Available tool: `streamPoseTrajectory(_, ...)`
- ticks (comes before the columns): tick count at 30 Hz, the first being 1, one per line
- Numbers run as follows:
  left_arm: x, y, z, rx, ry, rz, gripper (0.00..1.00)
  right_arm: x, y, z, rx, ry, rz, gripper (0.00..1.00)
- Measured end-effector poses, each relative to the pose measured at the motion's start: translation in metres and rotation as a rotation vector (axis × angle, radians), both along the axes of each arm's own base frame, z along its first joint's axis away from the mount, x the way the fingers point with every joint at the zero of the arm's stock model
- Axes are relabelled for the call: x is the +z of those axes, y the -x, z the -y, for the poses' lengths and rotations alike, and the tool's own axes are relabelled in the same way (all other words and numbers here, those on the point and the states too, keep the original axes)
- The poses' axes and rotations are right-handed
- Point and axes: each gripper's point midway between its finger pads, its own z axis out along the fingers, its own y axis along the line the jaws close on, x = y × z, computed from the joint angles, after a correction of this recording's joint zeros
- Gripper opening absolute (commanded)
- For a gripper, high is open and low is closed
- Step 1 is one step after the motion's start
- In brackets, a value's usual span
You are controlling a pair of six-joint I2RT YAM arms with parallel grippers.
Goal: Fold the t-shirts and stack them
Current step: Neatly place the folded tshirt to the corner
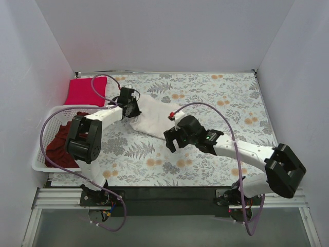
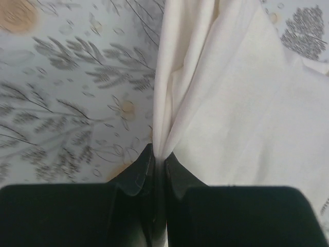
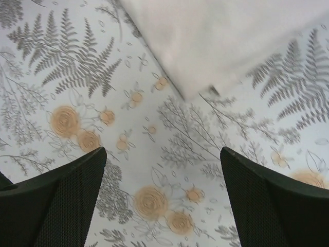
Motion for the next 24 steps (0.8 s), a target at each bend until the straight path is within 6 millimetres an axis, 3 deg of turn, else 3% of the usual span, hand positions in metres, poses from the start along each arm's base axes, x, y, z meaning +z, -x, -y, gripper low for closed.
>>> streamPoseTrajectory(6,0.016,-0.049,-0.047,-0.013,-0.213,0.051,0.00,-0.015,0.005,0.067,-0.136,0.043,-0.036,0.98)
streamPoseTrajectory(11,0.023,-0.087,-0.088,0.008,-0.352,0.079,0.00,-0.029,0.012,0.102,-0.212,0.090,-0.072,0.98)
streamPoseTrajectory(18,0.042,-0.118,-0.146,0.043,-0.503,0.102,0.00,-0.038,0.014,0.112,-0.238,0.122,-0.113,0.98)
streamPoseTrajectory(24,0.087,-0.150,-0.192,0.087,-0.578,0.188,0.00,-0.051,0.017,0.115,-0.234,0.176,-0.165,0.98)
